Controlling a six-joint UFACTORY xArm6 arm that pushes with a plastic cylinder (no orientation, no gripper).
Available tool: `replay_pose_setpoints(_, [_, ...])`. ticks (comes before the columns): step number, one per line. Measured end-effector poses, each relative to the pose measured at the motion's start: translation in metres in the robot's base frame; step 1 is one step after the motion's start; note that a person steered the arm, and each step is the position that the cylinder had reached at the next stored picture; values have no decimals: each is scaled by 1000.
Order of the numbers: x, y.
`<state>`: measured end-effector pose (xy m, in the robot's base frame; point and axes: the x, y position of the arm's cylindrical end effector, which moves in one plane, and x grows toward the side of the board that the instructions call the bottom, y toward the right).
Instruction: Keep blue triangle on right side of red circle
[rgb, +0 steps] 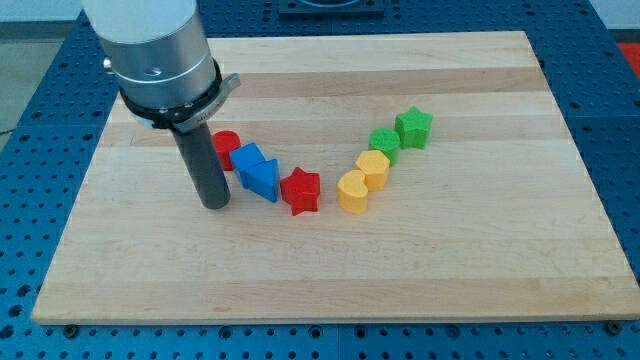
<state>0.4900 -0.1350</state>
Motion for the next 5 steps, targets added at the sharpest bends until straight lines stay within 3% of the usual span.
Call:
replay_pose_setpoints(2, [15,15])
replay_pose_setpoints(5, [-30,76])
